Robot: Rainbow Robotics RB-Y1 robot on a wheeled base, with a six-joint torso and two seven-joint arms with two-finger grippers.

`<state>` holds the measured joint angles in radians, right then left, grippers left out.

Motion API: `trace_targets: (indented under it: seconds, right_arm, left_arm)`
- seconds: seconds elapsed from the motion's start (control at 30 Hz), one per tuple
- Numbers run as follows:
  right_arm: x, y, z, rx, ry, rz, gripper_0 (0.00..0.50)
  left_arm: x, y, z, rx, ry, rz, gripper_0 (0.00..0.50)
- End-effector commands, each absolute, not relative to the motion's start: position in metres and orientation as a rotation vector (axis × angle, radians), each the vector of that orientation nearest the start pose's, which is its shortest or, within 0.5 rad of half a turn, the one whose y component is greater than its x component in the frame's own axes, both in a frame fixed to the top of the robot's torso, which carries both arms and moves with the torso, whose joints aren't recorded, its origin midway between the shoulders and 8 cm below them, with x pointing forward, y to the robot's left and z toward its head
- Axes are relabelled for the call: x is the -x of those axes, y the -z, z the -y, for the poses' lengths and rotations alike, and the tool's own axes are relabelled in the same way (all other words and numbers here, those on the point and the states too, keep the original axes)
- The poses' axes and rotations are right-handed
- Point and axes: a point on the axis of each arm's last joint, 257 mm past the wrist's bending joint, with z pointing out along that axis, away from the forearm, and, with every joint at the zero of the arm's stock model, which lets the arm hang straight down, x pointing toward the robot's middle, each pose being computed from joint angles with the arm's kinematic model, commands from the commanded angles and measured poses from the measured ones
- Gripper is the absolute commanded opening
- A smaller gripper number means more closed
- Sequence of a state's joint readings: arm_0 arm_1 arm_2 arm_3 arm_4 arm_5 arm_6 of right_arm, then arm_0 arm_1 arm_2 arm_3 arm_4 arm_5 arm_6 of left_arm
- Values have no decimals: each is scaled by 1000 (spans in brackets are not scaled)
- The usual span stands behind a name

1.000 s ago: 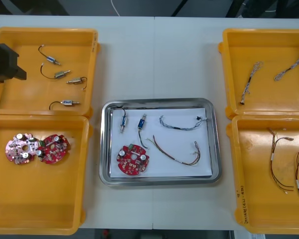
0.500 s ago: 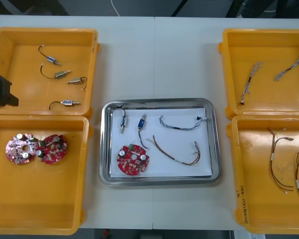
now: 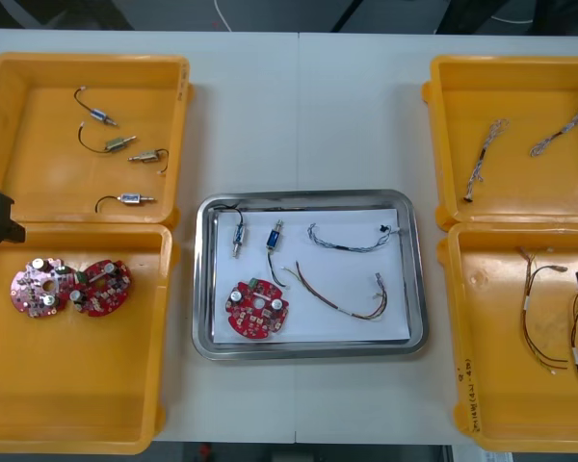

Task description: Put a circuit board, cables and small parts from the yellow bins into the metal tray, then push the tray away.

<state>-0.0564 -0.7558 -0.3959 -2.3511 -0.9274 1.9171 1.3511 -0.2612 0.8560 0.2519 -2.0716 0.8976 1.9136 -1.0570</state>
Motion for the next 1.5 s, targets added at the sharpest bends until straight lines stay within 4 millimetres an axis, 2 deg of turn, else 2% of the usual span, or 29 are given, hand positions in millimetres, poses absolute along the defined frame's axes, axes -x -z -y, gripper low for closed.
trace_targets:
  seconds: [0.03,0.13,0.23,0.4,0.57,1.1,1.27,1.5]
  right_arm:
    - [-354,132,316,344,-6,-2581,500]
    - [-358,119,280,504,-38,-2535,500]
    - [-357,115,258,618,-61,-2519,500]
    - [-355,113,233,785,-46,-2498,500]
    - [-355,117,211,924,-2,-2478,500]
    - [-331,148,147,1426,113,-2364,500]
    - [-323,162,115,1644,144,-2219,500]
    - [-318,182,84,1890,153,-2052,500]
  left_arm:
    - [-380,142,-397,155,-67,-2696,500]
    - [-379,143,-394,128,-62,-2700,500]
    - [-379,143,-392,108,-58,-2701,500]
    - [-377,144,-387,11,-54,-2713,500]
    - [-376,145,-385,3,-45,-2715,500]
    - [-376,145,-385,1,-45,-2715,500]
    - [-376,145,-385,1,-45,-2715,500]
    - [-376,145,-385,1,-45,-2715,500]
